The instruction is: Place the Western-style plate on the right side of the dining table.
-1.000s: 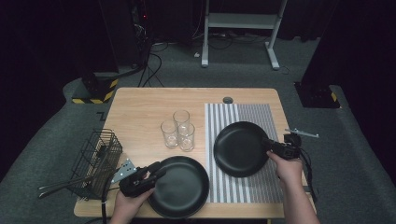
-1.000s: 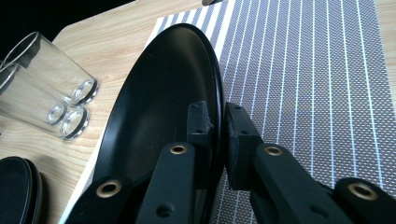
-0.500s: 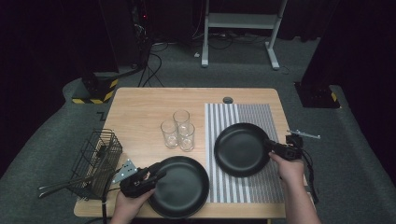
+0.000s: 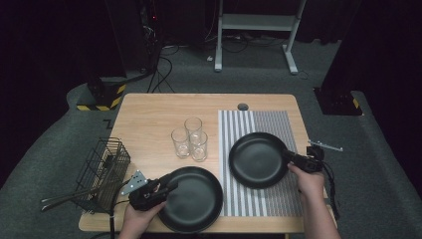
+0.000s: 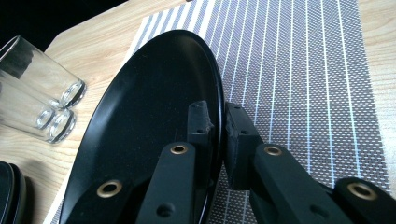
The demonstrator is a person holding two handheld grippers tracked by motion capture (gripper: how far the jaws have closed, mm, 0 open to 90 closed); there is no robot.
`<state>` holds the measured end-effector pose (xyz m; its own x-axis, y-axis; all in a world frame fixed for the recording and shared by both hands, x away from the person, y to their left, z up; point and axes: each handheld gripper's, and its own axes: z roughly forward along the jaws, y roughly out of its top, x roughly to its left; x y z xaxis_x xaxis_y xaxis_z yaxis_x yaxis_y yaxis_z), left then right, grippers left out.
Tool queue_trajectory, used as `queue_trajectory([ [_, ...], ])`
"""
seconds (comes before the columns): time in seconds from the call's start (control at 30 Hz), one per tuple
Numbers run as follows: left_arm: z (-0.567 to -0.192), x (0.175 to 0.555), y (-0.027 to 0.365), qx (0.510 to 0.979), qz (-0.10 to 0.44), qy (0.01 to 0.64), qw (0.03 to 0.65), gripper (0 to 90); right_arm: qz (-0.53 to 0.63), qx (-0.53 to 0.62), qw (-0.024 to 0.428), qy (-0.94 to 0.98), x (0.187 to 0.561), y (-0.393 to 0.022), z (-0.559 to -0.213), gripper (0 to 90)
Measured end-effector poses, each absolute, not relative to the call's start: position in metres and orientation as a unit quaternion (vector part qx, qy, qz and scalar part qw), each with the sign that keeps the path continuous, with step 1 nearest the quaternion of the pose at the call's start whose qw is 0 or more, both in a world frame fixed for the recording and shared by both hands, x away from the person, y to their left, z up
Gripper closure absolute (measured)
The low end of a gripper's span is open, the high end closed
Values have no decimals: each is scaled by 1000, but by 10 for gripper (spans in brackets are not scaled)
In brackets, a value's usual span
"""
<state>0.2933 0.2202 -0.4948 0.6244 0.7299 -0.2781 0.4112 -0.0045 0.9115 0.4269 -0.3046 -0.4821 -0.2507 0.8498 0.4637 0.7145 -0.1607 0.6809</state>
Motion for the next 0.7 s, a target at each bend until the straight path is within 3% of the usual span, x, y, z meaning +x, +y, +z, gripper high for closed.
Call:
queue_trajectory([
  [0.7,-495,293,220,695,138,411,573,575,468,608,71,638,427,-308,-488,821],
])
